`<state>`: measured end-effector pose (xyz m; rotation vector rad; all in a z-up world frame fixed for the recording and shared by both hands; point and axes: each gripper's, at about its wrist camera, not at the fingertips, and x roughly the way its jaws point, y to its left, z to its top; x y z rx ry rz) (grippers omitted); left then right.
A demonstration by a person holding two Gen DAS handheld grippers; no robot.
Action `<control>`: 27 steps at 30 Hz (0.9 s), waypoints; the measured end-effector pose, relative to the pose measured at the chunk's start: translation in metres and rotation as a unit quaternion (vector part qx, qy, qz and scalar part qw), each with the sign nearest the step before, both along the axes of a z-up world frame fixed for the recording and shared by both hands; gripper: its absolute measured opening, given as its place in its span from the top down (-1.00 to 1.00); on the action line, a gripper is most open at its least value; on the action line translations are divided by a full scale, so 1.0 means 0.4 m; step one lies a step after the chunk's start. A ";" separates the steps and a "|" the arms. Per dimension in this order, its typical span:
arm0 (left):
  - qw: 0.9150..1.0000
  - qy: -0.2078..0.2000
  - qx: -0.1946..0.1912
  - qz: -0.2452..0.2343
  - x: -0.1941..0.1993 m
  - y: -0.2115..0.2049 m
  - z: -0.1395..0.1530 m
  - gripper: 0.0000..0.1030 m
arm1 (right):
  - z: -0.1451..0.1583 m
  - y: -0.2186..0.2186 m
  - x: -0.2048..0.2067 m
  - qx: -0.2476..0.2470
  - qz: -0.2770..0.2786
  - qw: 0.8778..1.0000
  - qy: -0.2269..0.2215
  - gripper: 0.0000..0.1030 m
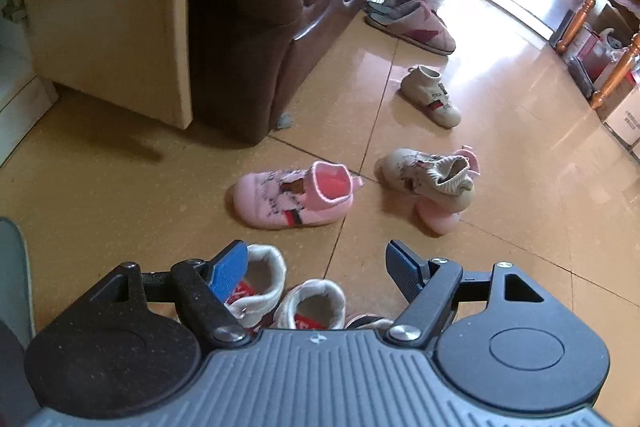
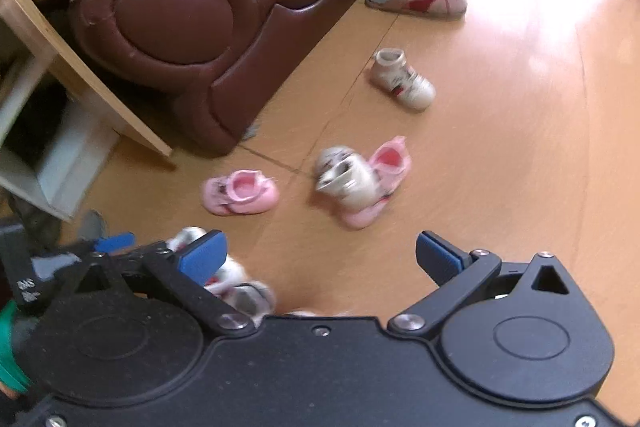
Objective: Organize scattered shoes
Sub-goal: 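Move both tools back toward the pink and white baby shoes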
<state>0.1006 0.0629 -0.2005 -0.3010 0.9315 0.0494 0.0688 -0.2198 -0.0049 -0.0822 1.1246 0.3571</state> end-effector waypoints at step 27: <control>0.987 0.071 0.085 -0.115 0.317 0.009 -0.172 0.07 | -0.419 -0.076 0.300 0.034 -0.145 0.986 0.076 0.42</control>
